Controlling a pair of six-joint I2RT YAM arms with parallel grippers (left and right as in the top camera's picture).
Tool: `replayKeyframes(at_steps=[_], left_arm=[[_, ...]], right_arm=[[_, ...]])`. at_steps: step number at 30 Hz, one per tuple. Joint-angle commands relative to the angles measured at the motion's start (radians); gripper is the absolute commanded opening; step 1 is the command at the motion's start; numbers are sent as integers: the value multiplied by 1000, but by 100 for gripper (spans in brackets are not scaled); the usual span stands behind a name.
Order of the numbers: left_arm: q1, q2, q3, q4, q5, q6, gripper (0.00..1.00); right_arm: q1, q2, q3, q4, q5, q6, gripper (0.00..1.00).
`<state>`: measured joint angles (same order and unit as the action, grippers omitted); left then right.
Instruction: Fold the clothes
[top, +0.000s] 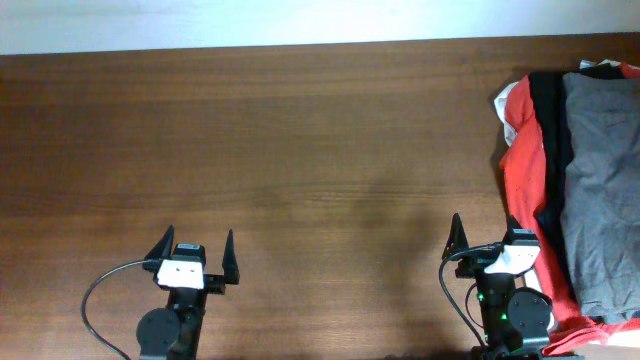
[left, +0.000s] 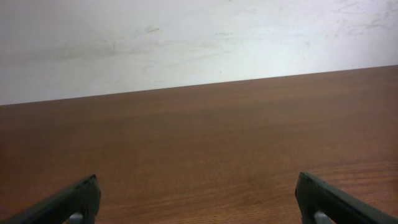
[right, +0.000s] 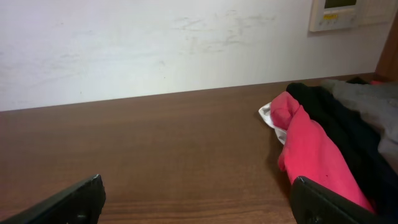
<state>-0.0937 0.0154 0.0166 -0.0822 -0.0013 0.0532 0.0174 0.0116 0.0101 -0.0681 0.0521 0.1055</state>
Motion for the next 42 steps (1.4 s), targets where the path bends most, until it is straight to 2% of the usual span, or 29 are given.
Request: replayKeyframes(at_steps=[1,27,31,36,38,42], left_arm=[[-5,-9,-8,0,-10,16,100],[-5,-9,-8,0,-10,16,100],[-5,-9,-8,0,-10,16,100],[-5,-9,-8,0,-10,16,100],[-5,-9,-8,0,-10,16,100],[-5,-9,-8,0,-10,16,100]], right_arm=[[0,-5,-5,-8,5,3,98],[0,-5,-5,-8,5,3,98],[2,-5,22,50,-71,34,98],[2,6,257,50,-65,33,98],[2,98,443,49,-63,33,98],[2,605,1048,-36,-63,0,98]])
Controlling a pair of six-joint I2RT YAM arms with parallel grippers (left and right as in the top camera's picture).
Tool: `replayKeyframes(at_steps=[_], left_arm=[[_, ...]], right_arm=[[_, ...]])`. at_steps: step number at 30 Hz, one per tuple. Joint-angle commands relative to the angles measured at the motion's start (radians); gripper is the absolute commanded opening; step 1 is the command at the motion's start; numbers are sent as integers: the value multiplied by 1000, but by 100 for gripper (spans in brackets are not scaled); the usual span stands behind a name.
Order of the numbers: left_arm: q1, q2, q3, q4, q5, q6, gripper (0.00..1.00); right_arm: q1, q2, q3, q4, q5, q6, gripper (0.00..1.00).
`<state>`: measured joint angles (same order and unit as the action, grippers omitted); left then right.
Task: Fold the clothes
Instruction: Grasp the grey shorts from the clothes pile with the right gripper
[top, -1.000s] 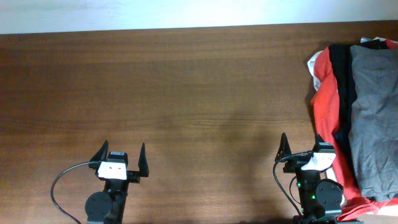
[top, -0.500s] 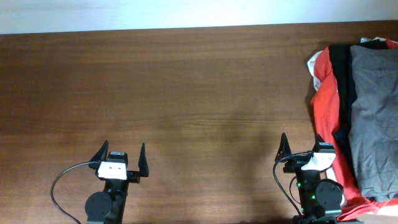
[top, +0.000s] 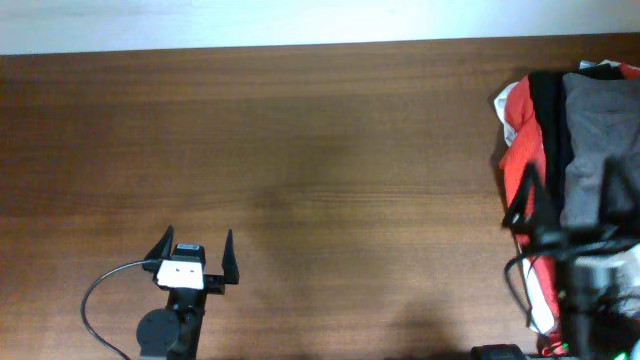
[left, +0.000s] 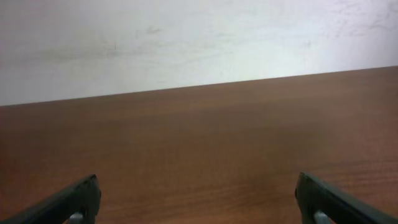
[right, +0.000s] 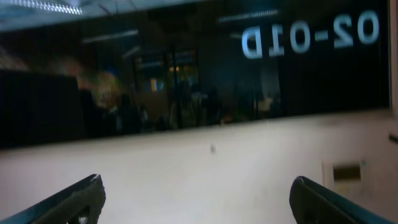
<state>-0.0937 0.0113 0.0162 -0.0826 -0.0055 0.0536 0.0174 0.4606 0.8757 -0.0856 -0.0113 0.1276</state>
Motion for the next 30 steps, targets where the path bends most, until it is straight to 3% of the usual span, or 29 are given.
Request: replayKeyframes(at_steps=[1,5,7,12,15,16,17,18,19,25,26,27,28,30], left_arm=[[-5,-5,-7,0,-6,16,100],[-5,-5,-7,0,-6,16,100],[-5,-5,-7,0,-6,16,100],[-5,-5,-7,0,-6,16,100],[-5,-5,-7,0,-6,16,100],[-5,-5,-7,0,-6,16,100],[-5,-5,-7,0,-6,16,100],[-5,-5,-7,0,-6,16,100],[-5,-5,-7,0,-6,16,100],[-5,-5,-7,0,-6,16,100],[-5,-5,-7,0,-6,16,100],[-5,-5,-7,0,-6,16,100],[-5,-5,-7,0,-6,16,100],[-5,-5,-7,0,-6,16,100]], right_arm=[[2,294,352,-78,5,-24,98],[-6,751,926,-362,57,-28,98],[-90,979,1159,-512,81,-74,98],[-376,1315,1223,-702,262,-79,98],[-452,1502,1223,-739,248,-84,98],[-464,1553,1223,-727,248,-115,92],[-471,1630,1223,-681,229,-158,78],[-471,1698,1223,-632,129,-254,71],[-464,1764,1223,-589,57,-339,70],[-456,1997,1222,-406,124,-383,70],[-456,2004,1222,-392,124,-382,54],[-456,2004,1222,-389,124,-382,45],[-457,2004,1222,-389,125,-382,41],[-457,2004,1222,-389,129,-382,24]])
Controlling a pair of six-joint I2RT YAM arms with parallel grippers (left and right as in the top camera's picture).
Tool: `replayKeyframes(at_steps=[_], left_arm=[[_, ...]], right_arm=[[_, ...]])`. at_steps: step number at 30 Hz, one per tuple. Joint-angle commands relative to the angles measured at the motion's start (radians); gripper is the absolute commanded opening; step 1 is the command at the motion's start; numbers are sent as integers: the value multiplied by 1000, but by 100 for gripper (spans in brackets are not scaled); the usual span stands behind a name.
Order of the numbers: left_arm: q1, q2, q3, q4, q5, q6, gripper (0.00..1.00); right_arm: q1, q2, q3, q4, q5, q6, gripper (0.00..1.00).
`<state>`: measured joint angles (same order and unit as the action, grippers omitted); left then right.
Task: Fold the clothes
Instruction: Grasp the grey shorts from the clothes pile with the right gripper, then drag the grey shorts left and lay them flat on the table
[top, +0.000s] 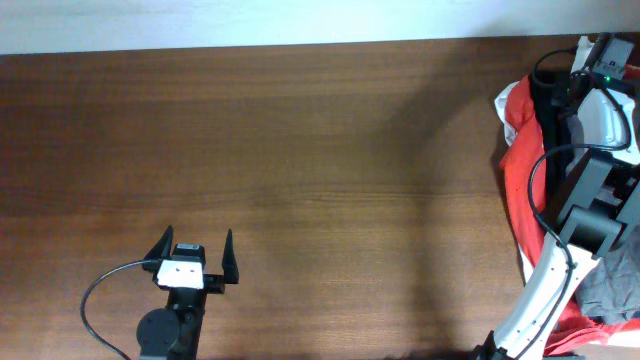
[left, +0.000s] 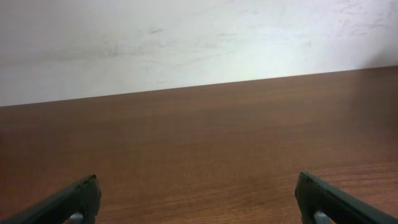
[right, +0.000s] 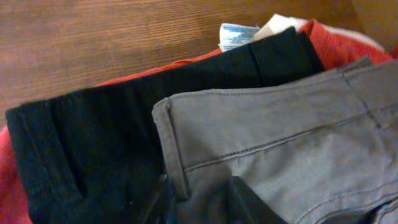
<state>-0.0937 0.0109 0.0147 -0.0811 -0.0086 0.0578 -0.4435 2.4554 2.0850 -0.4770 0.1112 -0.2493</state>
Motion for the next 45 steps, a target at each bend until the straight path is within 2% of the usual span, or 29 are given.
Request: replayKeyframes(at_steps=[1,2,4,5,8,9,14,17,20,23,25,27,31,35,37,38,39,40,42,44,45], left_arm=[[-5,-5,-6,-2,-3,12,100],[-5,-5,-6,-2,-3,12,100],[-5,-5,-6,-2,-3,11,100],[-5,-5,-6,-2,-3,12,100],[-5,-5,-6,-2,-3,12,100],[-5,-5,-6,-2,-3,12,100],[-5,-5,-6,-2,-3,12,100],[-5,-5,-6,-2,-3,12,100],[-5,-5,-6,-2,-3,12,100],[-5,-5,-6,-2,-3,12,100],[-5,-5,-6,-2,-3,12,100],[-5,-5,-6,-2,-3,12,100],[-5,-5,-6,-2,-3,12,100],[-5,-5,-6,-2,-3,12,100],[-5,-5,-6,-2,-3,12,100],[-5,-5,-6,-2,-3,12,100],[-5,-5,-6,-2,-3,12,100],[-5,-5,-6,-2,-3,12,100],[-5,-5,-6,-2,-3,12,100],[-5,-5,-6,-2,-3,12,100],[-5,-5,-6,-2,-3,12,100]], right_arm=[[3,9,13,-2,6,-5,25],[3,9,13,-5,6,-5,51],[3,9,1,-9,5,-5,60],[3,9,-10,-5,5,-5,60],[3,9,-14,-5,6,-5,23],[3,9,-14,-9,26,-5,6],[5,-20,-6,-9,32,0,4],[23,-189,2,-10,-12,30,4],[71,-296,2,-121,-145,30,4],[222,-291,-5,-324,-410,129,4],[412,-259,-13,-402,-522,215,4],[646,-188,-17,-409,-519,252,4],[1016,-77,-17,-240,-493,418,4],[1224,-50,-17,-206,-183,449,4],[1244,-60,-6,-166,-181,449,4],[1232,-72,14,-161,-150,445,17],[1207,-88,49,-162,-112,440,68],[1153,-124,135,-202,-114,438,81],[1070,-171,257,-361,-112,438,82],[935,-197,352,-676,-77,438,82],[882,-198,354,-765,-64,438,83]])
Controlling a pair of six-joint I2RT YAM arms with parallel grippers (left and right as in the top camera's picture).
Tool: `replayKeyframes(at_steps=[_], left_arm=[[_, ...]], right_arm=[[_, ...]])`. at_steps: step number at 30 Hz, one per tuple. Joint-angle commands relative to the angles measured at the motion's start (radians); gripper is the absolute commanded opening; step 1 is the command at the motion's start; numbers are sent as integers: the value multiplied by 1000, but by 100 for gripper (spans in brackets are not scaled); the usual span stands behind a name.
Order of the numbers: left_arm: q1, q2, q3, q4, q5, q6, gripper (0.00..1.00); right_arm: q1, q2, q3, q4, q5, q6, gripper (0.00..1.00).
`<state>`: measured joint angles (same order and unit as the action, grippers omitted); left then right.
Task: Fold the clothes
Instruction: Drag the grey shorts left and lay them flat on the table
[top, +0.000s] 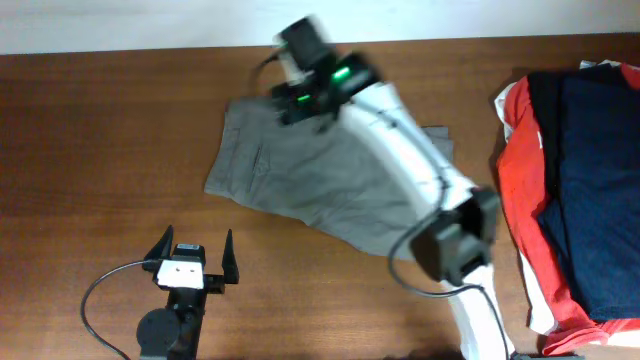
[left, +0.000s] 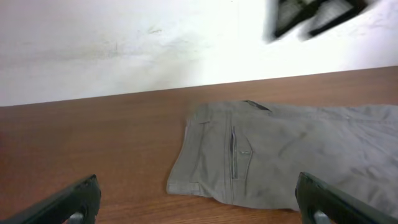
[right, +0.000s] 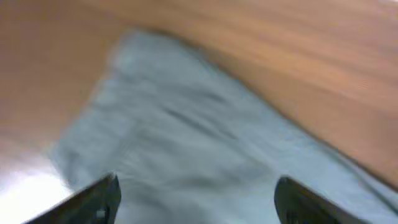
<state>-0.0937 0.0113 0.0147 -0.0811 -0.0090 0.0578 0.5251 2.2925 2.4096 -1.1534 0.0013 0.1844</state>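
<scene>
Grey trousers (top: 330, 185) lie spread flat in the middle of the table, waistband to the left; they also show in the left wrist view (left: 280, 162). My right gripper (top: 298, 70) hovers over their far left part, blurred, its fingers wide apart and open (right: 196, 202), with grey cloth (right: 205, 143) beneath and nothing between them. My left gripper (top: 195, 250) rests open near the front edge, short of the trousers (left: 199, 205).
A pile of clothes (top: 570, 200) sits at the table's right edge: red underneath, black, and a navy piece on top. My right arm (top: 420, 170) stretches across the trousers from its base at the front right. Bare wood (top: 90, 130) lies to the left.
My right gripper was at the pile's far end on the grey waistband. Now the grey trousers lie in the table's middle and the gripper is open above them. Navy cloth tops the pile.
Both grippers first sat open at the front edge, the grey trousers topping the pile. Then my right arm was raised beside the pile, then down at the grey waistband. By now the trousers are off the pile and spread mid-table. The left arm never moved.
</scene>
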Motion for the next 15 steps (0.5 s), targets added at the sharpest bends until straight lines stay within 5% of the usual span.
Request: replayKeyframes(at_steps=[1,4,7,9,13,15], left_arm=[[-5,-5,-6,-2,-3,12,100],[-5,-5,-6,-2,-3,12,100],[-5,-5,-6,-2,-3,12,100],[-5,-5,-6,-2,-3,12,100],[-5,-5,-6,-2,-3,12,100],[-5,-5,-6,-2,-3,12,100]], right_arm=[[-177,-29,28,-200,47,5,83],[-385,-13,28,-312,-28,5,81],[-579,-12,-51,-317,-106,-34,63],[-656,-12,-190,-306,-109,-123,63],[-717,-12,-470,-120,-315,-357,62],[-707,-12,-548,-21,-317,-356,61]])
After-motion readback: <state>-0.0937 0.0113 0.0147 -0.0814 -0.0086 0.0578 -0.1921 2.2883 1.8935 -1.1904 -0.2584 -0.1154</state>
